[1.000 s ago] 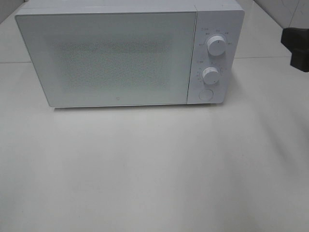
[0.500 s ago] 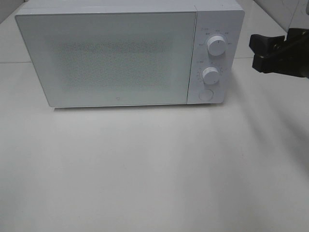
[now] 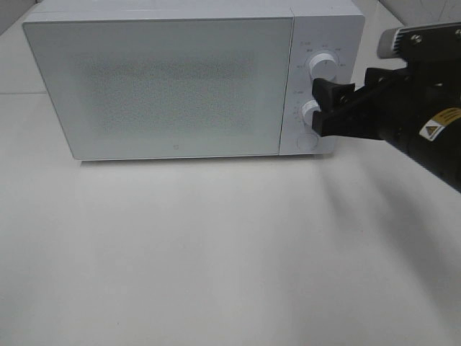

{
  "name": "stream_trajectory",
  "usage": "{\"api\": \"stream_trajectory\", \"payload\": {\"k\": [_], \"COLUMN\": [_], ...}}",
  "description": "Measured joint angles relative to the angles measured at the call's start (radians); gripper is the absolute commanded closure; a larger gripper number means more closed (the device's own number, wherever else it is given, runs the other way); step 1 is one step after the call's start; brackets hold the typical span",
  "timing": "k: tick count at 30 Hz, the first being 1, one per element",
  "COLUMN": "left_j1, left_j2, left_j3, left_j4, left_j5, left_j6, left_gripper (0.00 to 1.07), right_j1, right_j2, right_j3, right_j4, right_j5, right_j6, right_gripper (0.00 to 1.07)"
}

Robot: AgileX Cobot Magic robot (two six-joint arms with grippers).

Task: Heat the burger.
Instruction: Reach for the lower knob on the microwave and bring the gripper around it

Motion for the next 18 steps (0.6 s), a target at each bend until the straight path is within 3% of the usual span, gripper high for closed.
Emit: {"api": "stream_trajectory", "payload": {"k": [7, 13, 18], "left_j1": [0.000, 0.000, 0.000], "left_j2": [0.000, 0.000, 0.000], "left_j3": [0.000, 0.000, 0.000], "left_j4": [0.000, 0.000, 0.000], "left_j5": [0.000, 0.000, 0.000], "left_j6": [0.000, 0.000, 0.000], "left_gripper": [1.06, 1.06, 1.06], "right_j1": [0.099, 0.104, 0.104], "right_j2": [0.112, 0.202, 0.251], "right_j3": [-0.083, -0.100, -0.101], "right_j4": [0.107, 0.246, 0.287], "right_j5": [-0.001, -0.023, -0.079], "right_j6": [-0.050, -0.068, -0.074], "right_gripper": [0.39, 0.39, 0.39]}}
